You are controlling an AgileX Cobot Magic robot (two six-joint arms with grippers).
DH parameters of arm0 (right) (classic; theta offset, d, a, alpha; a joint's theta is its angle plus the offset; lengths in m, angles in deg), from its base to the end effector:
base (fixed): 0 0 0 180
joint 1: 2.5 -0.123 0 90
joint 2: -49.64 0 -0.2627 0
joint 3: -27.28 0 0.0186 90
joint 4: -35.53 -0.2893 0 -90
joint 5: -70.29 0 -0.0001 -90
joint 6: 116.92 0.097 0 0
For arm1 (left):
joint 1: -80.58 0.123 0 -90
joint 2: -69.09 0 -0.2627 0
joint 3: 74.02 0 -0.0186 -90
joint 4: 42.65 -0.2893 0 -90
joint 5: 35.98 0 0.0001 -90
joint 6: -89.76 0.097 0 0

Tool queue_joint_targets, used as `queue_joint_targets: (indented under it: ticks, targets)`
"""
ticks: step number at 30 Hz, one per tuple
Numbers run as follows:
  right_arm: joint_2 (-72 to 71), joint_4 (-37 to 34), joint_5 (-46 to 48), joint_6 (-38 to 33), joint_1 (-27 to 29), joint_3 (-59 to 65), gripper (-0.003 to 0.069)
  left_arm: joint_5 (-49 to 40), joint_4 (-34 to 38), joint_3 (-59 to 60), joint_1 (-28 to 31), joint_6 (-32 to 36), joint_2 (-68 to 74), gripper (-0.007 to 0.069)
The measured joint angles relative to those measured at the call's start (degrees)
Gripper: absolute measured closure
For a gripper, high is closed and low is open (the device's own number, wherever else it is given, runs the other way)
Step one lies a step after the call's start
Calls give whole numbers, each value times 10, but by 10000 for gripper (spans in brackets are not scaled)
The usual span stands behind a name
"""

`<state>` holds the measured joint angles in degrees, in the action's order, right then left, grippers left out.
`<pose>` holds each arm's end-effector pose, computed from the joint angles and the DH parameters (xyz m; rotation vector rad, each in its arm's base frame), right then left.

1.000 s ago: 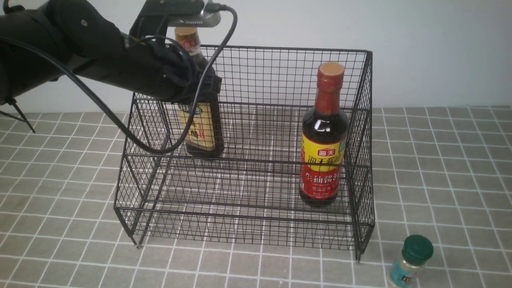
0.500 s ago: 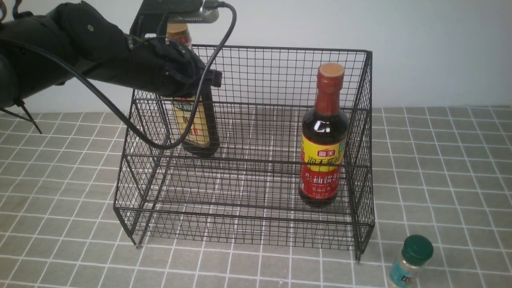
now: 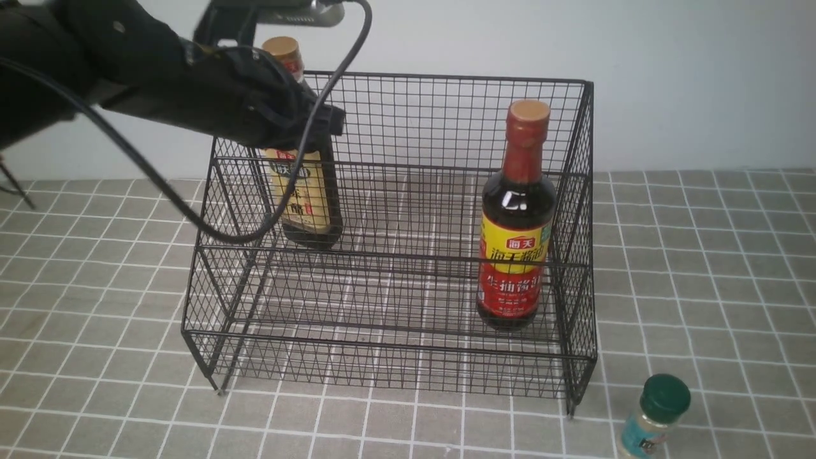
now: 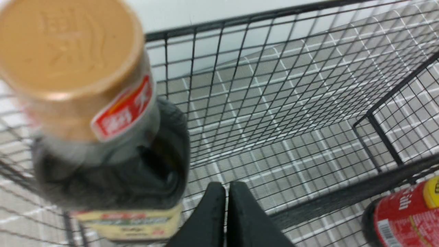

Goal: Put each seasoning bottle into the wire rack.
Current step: Use the left arm to put the condiment bottle back on the shelf

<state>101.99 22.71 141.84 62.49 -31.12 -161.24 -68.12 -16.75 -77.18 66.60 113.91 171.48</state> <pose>0.0889 0.0718 0.5125 -0.5775 1.9586 0.5681 0.4006 -0.1230 0.2925 0.4345 2.2091 -0.3778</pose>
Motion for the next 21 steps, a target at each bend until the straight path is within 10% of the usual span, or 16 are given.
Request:
queue_joint_targets:
  ticks: [21]
  targets:
    - [0, -4, 4, 1, 0, 0, 195, 40, 7, 0, 0, -25, 56, 631]
